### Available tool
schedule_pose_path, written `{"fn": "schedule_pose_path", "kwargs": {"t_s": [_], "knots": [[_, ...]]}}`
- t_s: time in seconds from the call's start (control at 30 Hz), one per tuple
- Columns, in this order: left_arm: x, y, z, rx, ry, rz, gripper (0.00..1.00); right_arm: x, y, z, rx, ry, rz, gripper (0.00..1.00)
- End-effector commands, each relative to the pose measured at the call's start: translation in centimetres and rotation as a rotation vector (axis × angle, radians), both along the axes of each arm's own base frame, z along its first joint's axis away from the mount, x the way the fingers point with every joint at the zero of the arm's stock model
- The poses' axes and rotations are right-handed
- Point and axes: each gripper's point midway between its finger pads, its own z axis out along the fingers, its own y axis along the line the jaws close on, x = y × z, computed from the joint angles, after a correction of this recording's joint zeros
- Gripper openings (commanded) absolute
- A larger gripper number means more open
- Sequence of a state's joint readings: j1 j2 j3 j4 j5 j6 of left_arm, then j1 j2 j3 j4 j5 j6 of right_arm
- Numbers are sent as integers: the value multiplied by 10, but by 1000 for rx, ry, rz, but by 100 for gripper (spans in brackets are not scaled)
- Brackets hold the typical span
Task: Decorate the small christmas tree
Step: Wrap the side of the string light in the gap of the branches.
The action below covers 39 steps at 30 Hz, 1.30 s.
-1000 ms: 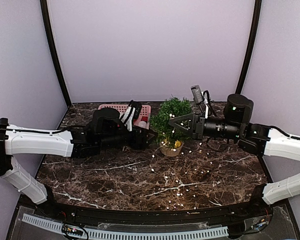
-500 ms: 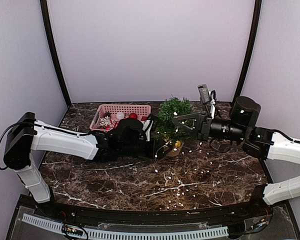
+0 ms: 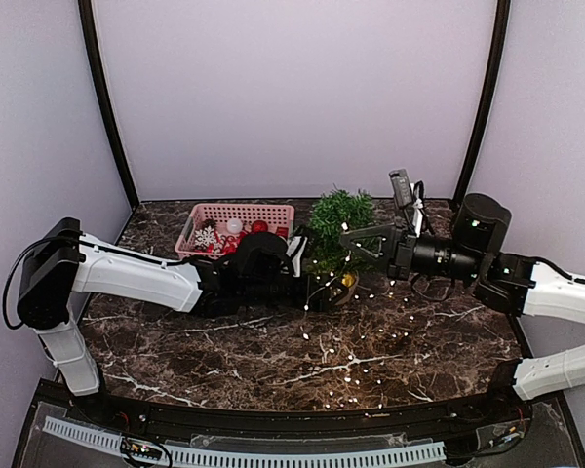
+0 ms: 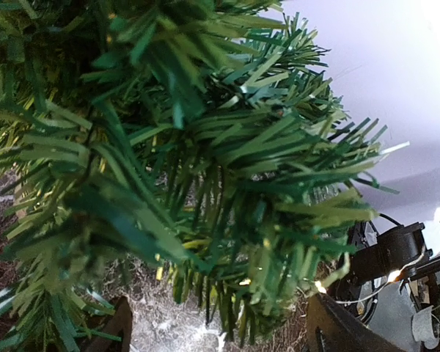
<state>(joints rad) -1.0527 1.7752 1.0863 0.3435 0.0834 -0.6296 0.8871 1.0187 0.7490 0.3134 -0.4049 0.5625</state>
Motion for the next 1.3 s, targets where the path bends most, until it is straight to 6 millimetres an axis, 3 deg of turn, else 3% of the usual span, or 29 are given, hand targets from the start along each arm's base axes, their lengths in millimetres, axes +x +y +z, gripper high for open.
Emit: {"fn": "schedule_pose_path", "kwargs": {"t_s": [0.0,0.1,0.17,0.4,0.6,0.77,0.93,1.1,1.27], "knots": [[-5,-10,26,-76,-38,-29,86,1,-5,13,46,-28,-14,0],[-8,-11,30,-82,-52,-34,88,1,-5,13,52,-27,-14,0],[-7,-11,28,-72,-54,-26,82,0,-5,14,56,-27,-13,0],[-1,-4,18,-24,-58,20,35,8,-10,7,36,-10,-72,0],[5,15,20,19,-95,81,12,29,-26,-10,-27,20,-217,0],[6,31,23,66,-129,113,5,37,-42,-15,-38,28,-285,0],[6,40,20,79,-125,111,2,39,-46,-10,-13,17,-296,0],[7,46,12,73,-101,83,1,51,-48,2,36,-14,-330,0],[11,54,7,76,-88,83,0,59,-51,29,120,-60,-342,0]]}}
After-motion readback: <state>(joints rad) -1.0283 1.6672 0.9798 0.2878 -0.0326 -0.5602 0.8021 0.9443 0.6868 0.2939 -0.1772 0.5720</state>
